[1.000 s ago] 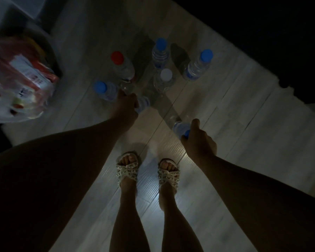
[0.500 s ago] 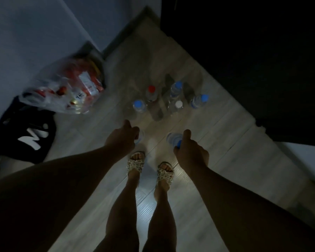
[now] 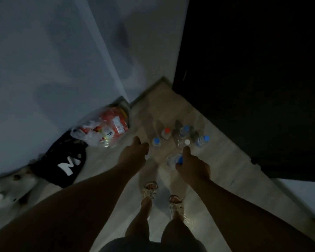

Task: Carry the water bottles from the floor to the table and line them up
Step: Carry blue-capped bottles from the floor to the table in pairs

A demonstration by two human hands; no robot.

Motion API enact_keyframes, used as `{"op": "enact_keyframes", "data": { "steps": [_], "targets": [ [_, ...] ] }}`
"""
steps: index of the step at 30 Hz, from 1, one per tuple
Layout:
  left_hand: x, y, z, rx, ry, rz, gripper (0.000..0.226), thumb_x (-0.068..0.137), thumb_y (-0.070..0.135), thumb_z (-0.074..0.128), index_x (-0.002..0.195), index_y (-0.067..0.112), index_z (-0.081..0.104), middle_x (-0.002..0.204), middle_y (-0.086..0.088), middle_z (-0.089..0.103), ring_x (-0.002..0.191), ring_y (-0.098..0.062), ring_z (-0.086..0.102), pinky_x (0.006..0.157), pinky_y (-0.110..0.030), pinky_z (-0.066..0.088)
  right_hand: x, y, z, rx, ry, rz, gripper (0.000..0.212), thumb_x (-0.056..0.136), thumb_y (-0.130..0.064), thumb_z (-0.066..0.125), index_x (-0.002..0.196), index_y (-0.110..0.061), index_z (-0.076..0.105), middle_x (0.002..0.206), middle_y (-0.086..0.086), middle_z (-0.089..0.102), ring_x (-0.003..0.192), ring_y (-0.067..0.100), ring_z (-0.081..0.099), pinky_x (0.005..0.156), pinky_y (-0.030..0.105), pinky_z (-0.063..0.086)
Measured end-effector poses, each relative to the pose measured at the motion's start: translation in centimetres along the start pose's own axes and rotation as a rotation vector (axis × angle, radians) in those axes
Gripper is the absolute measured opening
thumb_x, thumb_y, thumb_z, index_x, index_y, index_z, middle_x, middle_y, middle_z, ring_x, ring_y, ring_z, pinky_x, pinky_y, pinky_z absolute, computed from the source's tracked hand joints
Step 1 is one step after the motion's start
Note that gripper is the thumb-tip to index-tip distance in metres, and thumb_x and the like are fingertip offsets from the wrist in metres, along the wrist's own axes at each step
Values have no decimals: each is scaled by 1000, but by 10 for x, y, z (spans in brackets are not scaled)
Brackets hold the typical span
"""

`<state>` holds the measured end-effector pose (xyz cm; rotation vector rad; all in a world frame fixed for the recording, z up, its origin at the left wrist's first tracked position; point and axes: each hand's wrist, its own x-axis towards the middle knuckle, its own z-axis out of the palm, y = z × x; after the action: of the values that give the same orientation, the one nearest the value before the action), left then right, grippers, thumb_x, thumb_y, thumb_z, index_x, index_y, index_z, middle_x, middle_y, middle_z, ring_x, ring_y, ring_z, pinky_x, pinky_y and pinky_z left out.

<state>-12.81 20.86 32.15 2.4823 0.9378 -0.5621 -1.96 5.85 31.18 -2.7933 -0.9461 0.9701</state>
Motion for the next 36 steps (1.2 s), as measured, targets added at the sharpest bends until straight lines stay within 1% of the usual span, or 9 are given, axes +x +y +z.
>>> {"op": "enact_keyframes", "data": {
  "steps": [5, 9, 11, 13, 17, 21, 24, 29, 36],
  "targets": [
    [-34, 8, -17, -81, 139, -99, 21, 84, 12, 57, 105, 11, 52, 113, -11, 43, 74, -17, 43, 62, -25, 36, -14, -8, -22, -7, 22, -142, 54, 91, -37, 48, 136, -18, 25, 109, 10, 64, 94, 27, 63, 67, 31, 40],
    [-71, 14, -23, -262, 245, -271, 21, 82, 9, 59, 103, 15, 56, 113, -10, 44, 76, -14, 40, 66, -23, 35, -32, -10, -43, -52, 72, -384, 53, 88, -38, 51, 134, -20, 33, 109, 8, 64, 98, 27, 61, 70, 30, 40],
    [-94, 16, -28, -354, 332, -361, 25, 80, 8, 62, 104, 14, 60, 111, -11, 46, 79, -15, 41, 68, -24, 35, -42, -15, -57, -51, 139, -497, 42, 85, -41, 54, 120, -21, 41, 104, 5, 64, 88, 23, 61, 61, 25, 36],
    [-122, 18, -31, -430, 422, -465, 27, 77, 8, 63, 104, 14, 63, 109, -12, 48, 80, -17, 43, 70, -26, 37, -57, -24, -69, -53, 187, -592, 33, 83, -43, 56, 106, -22, 44, 86, -1, 58, 69, 16, 50, 48, 22, 21],
    [-185, 19, -34, -553, 618, -603, 22, 74, 10, 67, 96, 13, 68, 94, -9, 49, 77, -20, 45, 69, -25, 37, -87, -51, -82, 52, 197, -751, 31, 79, -39, 62, 100, -21, 47, 75, -8, 46, 67, 14, 48, 47, 21, 24],
    [-259, 12, -31, -749, 787, -776, 16, 70, 11, 68, 85, 18, 68, 87, -11, 64, 76, -27, 59, 64, -33, 53, -132, -90, -79, 129, 112, -897, 26, 73, -31, 65, 84, -23, 44, 72, -2, 56, 67, 22, 53, 53, 29, 39],
    [-311, 0, -24, -827, 915, -894, 15, 67, 11, 67, 80, 17, 68, 82, -10, 67, 64, -23, 59, 60, -34, 54, -172, -120, -64, 87, 43, -1016, 25, 72, -30, 65, 81, -23, 43, 67, -6, 51, 63, 20, 52, 51, 28, 36],
    [-406, -31, 14, -931, 1031, -1122, 14, 64, 14, 67, 72, 25, 65, 87, -9, 64, 67, -24, 61, 66, -40, 58, -246, -176, -14, 15, -149, -1156, 24, 72, -30, 65, 83, -20, 46, 73, -3, 56, 68, 20, 55, 56, 31, 40],
    [-559, -95, 102, -1006, 1065, -1390, 17, 65, 18, 69, 72, 30, 60, 88, -9, 63, 70, -24, 63, 66, -41, 58, -377, -248, 102, -94, -320, -1323, 24, 70, -30, 64, 81, -21, 45, 69, -7, 50, 66, 17, 50, 51, 28, 31]
  ]
}}
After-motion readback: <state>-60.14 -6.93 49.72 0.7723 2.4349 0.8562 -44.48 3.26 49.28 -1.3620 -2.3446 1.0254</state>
